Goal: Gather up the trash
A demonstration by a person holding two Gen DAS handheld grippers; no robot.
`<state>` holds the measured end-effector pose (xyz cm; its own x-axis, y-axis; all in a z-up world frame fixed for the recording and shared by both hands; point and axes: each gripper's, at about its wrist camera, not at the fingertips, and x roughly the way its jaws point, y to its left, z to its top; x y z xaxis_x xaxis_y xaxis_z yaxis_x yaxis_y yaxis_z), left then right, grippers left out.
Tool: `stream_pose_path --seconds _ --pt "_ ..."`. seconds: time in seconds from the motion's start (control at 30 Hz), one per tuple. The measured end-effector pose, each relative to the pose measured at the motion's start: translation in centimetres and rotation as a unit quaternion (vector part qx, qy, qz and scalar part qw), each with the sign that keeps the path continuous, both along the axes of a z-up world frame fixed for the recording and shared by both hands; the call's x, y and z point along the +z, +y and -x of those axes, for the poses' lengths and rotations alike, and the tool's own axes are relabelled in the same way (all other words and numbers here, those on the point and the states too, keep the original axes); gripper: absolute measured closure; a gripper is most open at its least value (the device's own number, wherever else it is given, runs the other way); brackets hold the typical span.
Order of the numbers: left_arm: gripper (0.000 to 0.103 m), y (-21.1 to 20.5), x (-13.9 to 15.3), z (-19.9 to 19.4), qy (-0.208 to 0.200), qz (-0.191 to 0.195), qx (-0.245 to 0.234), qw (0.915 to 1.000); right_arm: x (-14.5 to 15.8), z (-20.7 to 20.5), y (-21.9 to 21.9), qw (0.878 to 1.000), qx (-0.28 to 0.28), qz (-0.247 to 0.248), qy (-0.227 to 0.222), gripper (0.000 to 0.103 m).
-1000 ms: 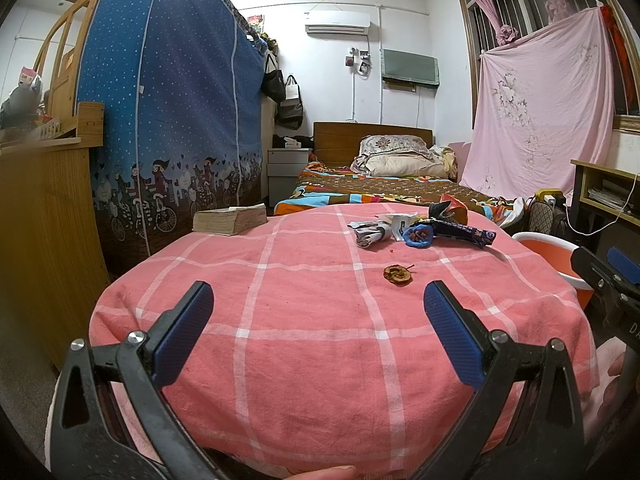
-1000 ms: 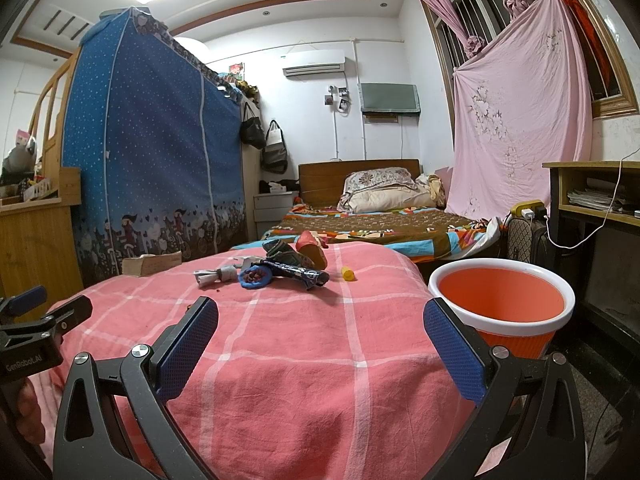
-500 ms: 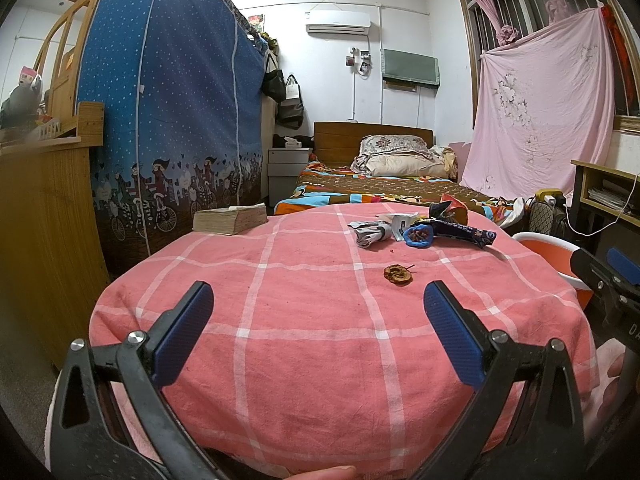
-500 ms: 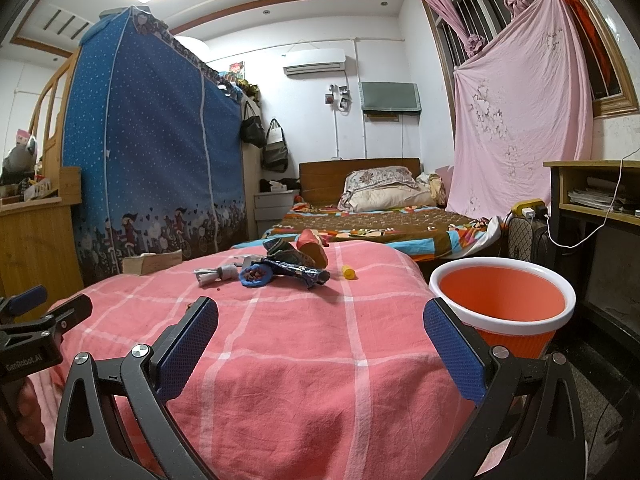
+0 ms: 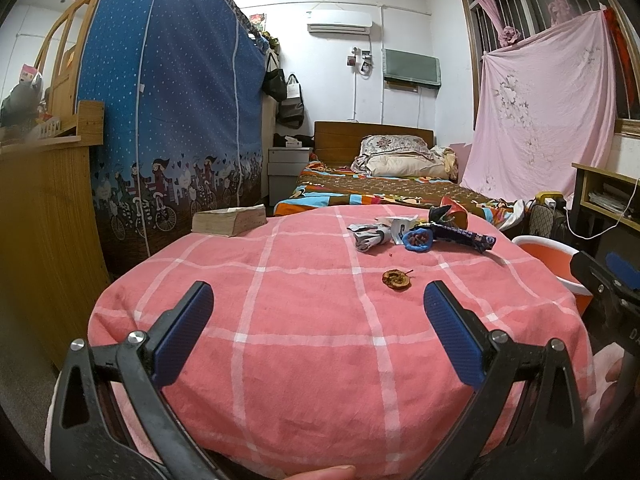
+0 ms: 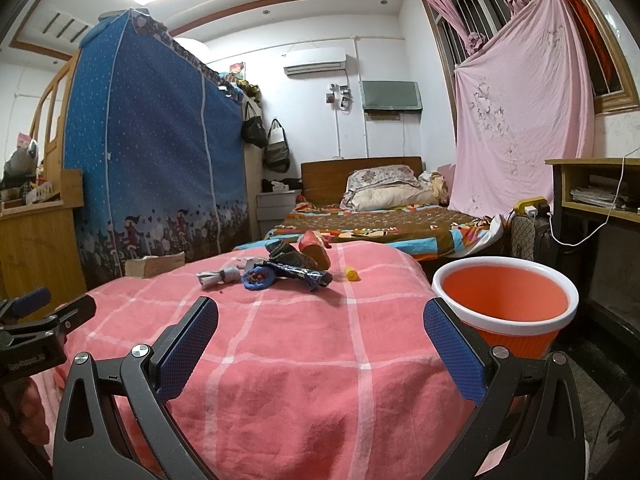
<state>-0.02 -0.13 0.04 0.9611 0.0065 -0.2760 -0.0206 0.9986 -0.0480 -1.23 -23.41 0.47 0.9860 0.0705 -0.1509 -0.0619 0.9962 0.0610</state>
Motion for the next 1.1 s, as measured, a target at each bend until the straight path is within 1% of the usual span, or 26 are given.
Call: stream_pose_path --seconds 0.2,0.37,0.47,0.57,0.7,0.83,0.93,1.0,1.1 --pt "0.013 -0.4 0.8 -0.5 -0.004 -0.005 -0.003 1.0000 1.1 -0.7 0.3 1.000 0.007 0.001 0.001 0.000" --pt "0.013 -0.8 2.6 -1.9 -0.022 -0.003 -0.003 0.9998 2.3 -1.4 0.5 1.000 0.007 0.014 -0.012 0.000" --pt "0.013 -0.9 3.4 -2.6 -0.036 0.002 -0.003 0.9993 3.2 -2.1 0.5 0.999 0.006 0.026 -0.024 0.000" --pt "0.013 -1.1 4.1 -3.2 -0.053 0.006 -0.003 0.9986 4.1 -2.9 0.2 0.999 0.008 0.025 -0.034 0.000" --pt "0.013 -1.1 5.1 -3.9 -0.085 0.008 -0.002 0.9964 5.1 -3.9 -0.4 0.998 0.008 0.027 -0.055 0.000" --pt "0.013 -1.1 5.7 -4.7 -0.111 0.007 0.000 0.9938 5.9 -5.7 -0.7 0.997 0.025 0.031 -0.066 0.000" --pt "0.013 -1.1 5.7 -5.4 -0.122 0.004 -0.005 0.9926 6.5 -7.4 -0.6 0.996 0.054 0.037 -0.058 0.000" --pt "0.013 -1.1 5.7 -6.0 -0.118 0.001 -0.011 0.9929 6.6 -9.1 -0.5 0.995 0.079 0.040 -0.035 0.000" --pt "0.013 -1.2 5.2 -7.2 -0.090 0.002 -0.027 0.9956 6.1 -11.9 0.0 0.994 0.094 0.050 0.019 0.000"
